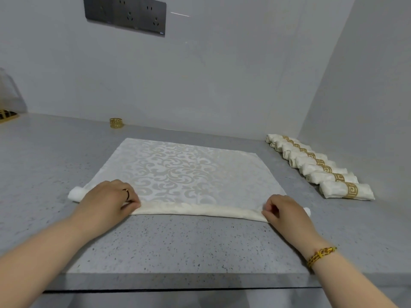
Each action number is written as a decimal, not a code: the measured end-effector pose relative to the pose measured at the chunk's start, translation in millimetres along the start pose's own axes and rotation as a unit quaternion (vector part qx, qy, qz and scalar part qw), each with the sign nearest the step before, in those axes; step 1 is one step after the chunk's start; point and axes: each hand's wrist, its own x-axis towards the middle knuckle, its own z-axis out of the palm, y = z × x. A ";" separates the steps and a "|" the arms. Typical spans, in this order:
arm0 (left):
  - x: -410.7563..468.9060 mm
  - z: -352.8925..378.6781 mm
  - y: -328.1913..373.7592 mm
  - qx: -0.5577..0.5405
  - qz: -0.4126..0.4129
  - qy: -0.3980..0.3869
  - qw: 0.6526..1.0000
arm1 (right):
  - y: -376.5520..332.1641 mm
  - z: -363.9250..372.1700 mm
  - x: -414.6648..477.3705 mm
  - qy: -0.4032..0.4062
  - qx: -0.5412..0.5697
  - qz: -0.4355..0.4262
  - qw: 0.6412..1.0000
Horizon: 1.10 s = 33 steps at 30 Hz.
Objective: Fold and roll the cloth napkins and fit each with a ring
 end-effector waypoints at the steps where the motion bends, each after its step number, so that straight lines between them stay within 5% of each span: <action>1: -2.3 -1.4 -0.8 -0.001 0.003 0.002 1.000 | 2.9 -0.8 -3.5 -0.005 0.022 -0.002 1.000; 8: -18.5 -5.0 -10.1 -0.064 -0.007 -0.003 0.998 | 15.8 -13.4 -15.2 -0.059 0.138 -0.008 0.989; 20: 1.5 -5.9 -14.5 -0.010 -0.113 -0.008 0.993 | 8.2 -5.2 22.7 -0.066 0.126 0.065 0.988; 25: -1.2 1.3 -21.4 0.009 -0.016 0.031 0.999 | 9.3 5.8 29.9 -0.018 0.072 0.044 0.996; 33: -3.1 -2.1 -23.1 -0.080 -0.056 -0.007 0.995 | 15.7 -1.2 20.8 -0.054 0.104 0.016 0.993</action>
